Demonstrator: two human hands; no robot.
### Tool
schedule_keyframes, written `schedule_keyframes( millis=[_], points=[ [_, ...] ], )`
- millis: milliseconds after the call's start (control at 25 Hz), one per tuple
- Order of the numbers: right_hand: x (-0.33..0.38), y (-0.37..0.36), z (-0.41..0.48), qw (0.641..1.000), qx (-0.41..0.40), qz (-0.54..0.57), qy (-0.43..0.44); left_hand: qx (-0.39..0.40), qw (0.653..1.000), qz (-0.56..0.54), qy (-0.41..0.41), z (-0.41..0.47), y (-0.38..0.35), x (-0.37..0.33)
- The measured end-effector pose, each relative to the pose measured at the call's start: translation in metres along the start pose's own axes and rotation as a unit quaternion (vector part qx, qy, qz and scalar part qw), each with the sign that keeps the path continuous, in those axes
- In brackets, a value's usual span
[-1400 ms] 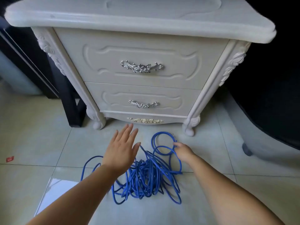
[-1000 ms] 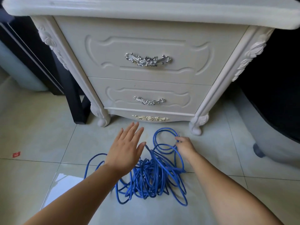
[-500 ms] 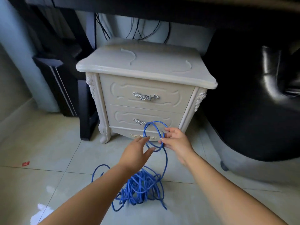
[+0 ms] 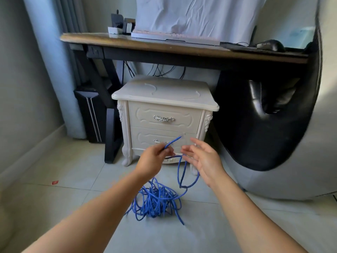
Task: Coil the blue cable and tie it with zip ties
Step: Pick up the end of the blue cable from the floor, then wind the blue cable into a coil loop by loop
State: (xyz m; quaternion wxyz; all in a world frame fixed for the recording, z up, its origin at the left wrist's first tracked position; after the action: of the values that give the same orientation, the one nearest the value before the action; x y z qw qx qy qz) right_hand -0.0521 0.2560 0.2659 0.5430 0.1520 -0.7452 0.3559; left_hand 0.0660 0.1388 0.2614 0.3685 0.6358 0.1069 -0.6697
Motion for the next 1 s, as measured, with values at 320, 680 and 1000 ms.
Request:
schedule_keyframes(
  millis=[320,680,1000],
  points=[
    [-0.021,0.018,-0.007,0.911,-0.077,-0.404,0.033,-0.017,0.967,-0.245,0.066,-0.016,0.030,-0.008],
    [-0.024,0.006,0.015,0.923,-0.092,-0.373,-0.024,-0.021,0.922,-0.374,0.100,-0.003,0.040,0.016],
    [0.013,-0.022,0.036,0.995,-0.014,-0.089,-0.033,0.018,0.942,-0.262,0.209,0.017,0.001,0.055]
  ],
)
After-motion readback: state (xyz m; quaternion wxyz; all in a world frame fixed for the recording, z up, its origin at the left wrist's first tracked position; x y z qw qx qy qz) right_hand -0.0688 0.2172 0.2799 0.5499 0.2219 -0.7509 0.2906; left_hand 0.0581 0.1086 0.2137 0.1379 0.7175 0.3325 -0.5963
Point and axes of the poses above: each hand's wrist, its own z-axis towards the middle knuckle, its own y-axis out of the back of the hand, x = y × z, the point moved 4 cm from there along z, towards the middle knuckle, and after that the axes turned 4 degrees about -y, right-handed, at the moved point
